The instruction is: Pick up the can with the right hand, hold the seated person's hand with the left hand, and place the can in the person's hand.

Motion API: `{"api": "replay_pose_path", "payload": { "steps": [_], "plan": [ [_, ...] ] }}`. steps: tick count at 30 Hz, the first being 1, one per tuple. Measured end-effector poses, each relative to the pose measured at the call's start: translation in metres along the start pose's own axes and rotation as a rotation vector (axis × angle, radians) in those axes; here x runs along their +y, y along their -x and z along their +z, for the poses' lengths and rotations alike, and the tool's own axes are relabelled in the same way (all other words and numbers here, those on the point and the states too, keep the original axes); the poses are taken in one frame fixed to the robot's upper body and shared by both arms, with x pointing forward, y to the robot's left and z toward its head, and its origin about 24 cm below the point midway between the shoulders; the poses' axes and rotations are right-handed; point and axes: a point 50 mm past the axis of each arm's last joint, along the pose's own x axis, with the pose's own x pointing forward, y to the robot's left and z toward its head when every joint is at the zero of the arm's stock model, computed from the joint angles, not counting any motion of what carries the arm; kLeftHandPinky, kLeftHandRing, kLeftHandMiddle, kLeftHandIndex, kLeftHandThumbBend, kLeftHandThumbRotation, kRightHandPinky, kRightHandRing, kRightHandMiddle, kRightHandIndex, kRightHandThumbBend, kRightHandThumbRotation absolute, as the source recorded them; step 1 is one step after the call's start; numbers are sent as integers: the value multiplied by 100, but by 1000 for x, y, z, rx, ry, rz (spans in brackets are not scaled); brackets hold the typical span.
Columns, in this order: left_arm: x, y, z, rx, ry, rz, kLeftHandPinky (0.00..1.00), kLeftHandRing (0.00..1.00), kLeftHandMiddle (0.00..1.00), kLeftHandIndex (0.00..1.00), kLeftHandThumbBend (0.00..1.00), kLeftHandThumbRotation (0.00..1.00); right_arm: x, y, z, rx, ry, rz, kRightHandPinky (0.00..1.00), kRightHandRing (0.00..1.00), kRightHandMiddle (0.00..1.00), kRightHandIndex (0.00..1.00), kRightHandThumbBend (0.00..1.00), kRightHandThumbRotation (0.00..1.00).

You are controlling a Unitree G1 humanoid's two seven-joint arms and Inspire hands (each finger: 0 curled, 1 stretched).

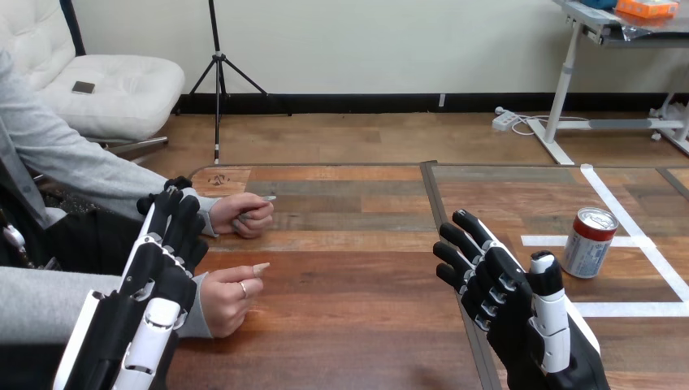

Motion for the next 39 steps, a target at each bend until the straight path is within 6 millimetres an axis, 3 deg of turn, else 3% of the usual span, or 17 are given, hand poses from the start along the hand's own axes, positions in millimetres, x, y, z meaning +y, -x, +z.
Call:
{"api": "replay_pose_path", "payload": {
  "steps": [17, 39],
  "plan": [
    [0, 0, 0, 2, 1, 3, 100, 100, 100, 100, 52, 75, -1, -8, 3, -11, 7, 12, 97, 95, 95, 96, 82, 100],
    [0, 0, -1, 8, -1, 3, 100, 100, 100, 100, 53, 75, -22, -49, 12, -51, 80, -41, 94, 91, 89, 91, 87, 100]
  ]
}}
